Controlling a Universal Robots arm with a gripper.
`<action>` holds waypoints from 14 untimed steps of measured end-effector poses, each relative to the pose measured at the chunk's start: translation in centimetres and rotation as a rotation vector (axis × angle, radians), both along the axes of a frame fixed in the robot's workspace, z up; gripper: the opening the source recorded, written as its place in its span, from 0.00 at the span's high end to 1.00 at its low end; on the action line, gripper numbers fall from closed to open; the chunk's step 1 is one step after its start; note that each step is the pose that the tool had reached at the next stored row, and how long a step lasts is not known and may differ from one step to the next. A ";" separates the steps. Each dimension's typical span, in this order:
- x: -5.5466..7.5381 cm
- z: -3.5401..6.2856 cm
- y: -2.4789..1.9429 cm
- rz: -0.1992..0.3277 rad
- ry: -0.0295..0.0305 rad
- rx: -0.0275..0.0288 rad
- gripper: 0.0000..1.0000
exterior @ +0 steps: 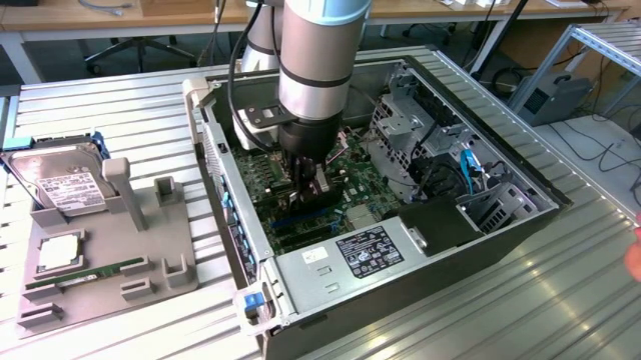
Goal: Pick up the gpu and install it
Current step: 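Insert the gpu into the slot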
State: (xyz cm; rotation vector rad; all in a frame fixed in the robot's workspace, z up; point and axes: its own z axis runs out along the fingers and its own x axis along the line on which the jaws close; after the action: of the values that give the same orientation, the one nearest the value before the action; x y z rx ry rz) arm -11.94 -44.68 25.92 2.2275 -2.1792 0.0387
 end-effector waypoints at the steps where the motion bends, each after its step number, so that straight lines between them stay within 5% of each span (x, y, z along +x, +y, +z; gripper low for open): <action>1: 0.0 -0.02 0.00 0.000 0.0000 -0.0001 0.73; 14: 0.0 -0.13 0.00 0.000 -0.0001 0.0001 0.73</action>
State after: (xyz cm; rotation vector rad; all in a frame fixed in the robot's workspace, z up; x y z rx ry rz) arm -11.94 -44.68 25.79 2.2276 -2.1793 0.0386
